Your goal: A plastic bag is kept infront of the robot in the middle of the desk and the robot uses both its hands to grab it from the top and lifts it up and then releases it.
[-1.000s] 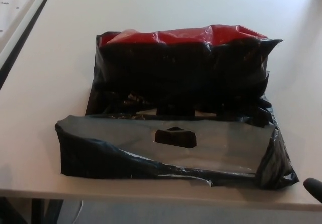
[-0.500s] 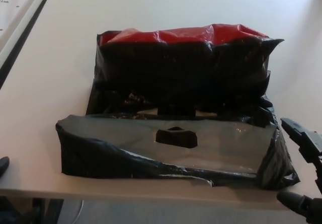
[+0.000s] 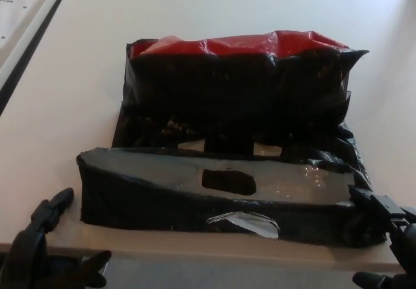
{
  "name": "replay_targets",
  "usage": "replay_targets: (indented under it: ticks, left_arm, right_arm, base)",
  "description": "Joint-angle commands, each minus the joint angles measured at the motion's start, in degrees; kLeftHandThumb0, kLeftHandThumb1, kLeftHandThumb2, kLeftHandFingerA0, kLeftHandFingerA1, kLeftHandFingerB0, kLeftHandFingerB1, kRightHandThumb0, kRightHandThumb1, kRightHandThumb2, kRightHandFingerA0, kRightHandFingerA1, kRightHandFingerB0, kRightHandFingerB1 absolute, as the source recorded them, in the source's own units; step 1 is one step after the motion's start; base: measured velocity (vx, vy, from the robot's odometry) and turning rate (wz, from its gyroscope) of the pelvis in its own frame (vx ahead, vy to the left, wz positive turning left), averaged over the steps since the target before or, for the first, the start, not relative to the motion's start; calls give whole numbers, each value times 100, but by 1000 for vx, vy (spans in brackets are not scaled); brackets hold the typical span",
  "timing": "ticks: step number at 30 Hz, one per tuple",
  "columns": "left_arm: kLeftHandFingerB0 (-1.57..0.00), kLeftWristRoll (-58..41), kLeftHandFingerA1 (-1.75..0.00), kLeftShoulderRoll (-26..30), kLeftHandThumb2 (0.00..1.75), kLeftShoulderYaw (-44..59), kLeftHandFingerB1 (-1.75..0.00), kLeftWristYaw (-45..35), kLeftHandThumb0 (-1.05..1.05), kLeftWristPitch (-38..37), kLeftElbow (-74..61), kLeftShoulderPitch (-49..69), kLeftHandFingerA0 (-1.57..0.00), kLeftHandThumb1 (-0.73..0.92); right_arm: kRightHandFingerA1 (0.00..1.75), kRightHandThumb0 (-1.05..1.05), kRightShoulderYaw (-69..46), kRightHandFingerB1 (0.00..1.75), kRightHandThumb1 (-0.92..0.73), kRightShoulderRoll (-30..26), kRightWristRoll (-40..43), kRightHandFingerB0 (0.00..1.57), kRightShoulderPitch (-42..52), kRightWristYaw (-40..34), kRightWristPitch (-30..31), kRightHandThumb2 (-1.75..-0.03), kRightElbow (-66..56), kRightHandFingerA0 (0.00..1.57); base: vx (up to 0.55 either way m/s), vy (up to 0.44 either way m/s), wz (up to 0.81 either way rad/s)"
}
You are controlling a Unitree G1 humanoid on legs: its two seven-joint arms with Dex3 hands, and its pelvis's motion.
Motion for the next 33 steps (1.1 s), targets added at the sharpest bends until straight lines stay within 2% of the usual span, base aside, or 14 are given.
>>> replay_targets:
  ticks: [1,2,4,5,9,10,11,16,17,19,22,23,25,33]
  left_arm:
    - [-3,194,-57,15,79,-78,-45,75,-22,531,-194,-48,-38,30]
    - [-12,226,-36,19,54,-96,-29,90,-29,559,-226,-61,-49,45]
    - [0,254,-59,12,80,-108,-44,98,-23,599,-284,-49,-41,30]
    - [-11,238,-36,-4,54,-108,-28,88,-25,612,-312,-56,-49,45]
    - [-11,209,-36,-80,53,-116,-28,72,-25,703,-428,-32,-47,45]
    - [-11,234,-36,-109,54,-151,-28,89,-24,771,-518,-32,-47,45]
    - [0,239,-58,-124,80,-166,-44,89,-19,798,-546,-22,-37,31]
    - [-4,291,-60,-241,81,-253,-45,128,-21,886,-590,-49,-43,31]
    - [-30,260,-42,-322,59,-276,-33,128,-34,871,-619,-48,-63,49]
    - [-43,288,-43,-386,56,-341,-34,94,-31,714,-601,-37,-72,52]
    - [-80,533,-91,-374,59,-506,-51,150,-35,505,-510,-61,-82,58]
    - [-72,573,-129,-378,86,-596,-98,93,-54,426,-472,-91,-86,57]
    - [-63,613,-165,-383,64,-761,-121,-24,-40,392,-530,-102,-76,69]
    - [-64,723,-138,-491,83,-1264,-119,-29,-52,708,-1148,179,-96,55]
  right_arm:
    - [113,-71,99,32,-42,-27,97,8,-127,-22,-11,-71,571,54]
    - [70,-65,120,26,-46,-31,108,12,-169,-49,-40,-55,677,52]
    - [96,-67,157,34,-39,-20,106,8,-197,-108,-62,-72,821,54]
    - [83,-68,171,34,-40,-13,103,7,-221,-131,-59,-74,891,51]
    - [113,-63,250,26,-46,-32,96,12,-258,-302,-163,-55,1153,48]
    - [59,-67,277,32,-40,-32,106,7,-285,-299,-156,-73,1252,43]
    - [57,-67,294,30,-40,-30,102,7,-278,-313,-154,-74,1286,43]
    - [38,-55,364,29,-49,58,271,22,-361,-435,-368,-56,1707,51]
    - [54,-59,350,45,-46,115,422,36,-388,-355,-413,-78,1850,62]
    - [45,-52,346,36,-55,189,545,48,-443,-340,-482,-58,2091,71]
    - [51,-51,363,38,-59,278,601,55,-498,-431,-583,-59,2347,78]
    - [60,-50,370,38,-62,328,618,56,-538,-511,-624,-59,2477,78]
    - [62,-48,384,38,-65,413,636,55,-613,-611,-641,-60,2681,77]
    - [61,-45,429,37,-67,707,815,51,-697,-717,-722,-61,3112,74]
  base:
    - [0,0,0]
    - [0,0,0]
    - [0,0,0]
    - [0,0,0]
    - [0,0,0]
    - [0,0,0]
    - [0,0,0]
    - [0,0,0]
    - [0,0,0]
    - [0,0,0]
    - [0,0,0]
    - [0,0,0]
    - [0,0,0]
    - [0,0,0]
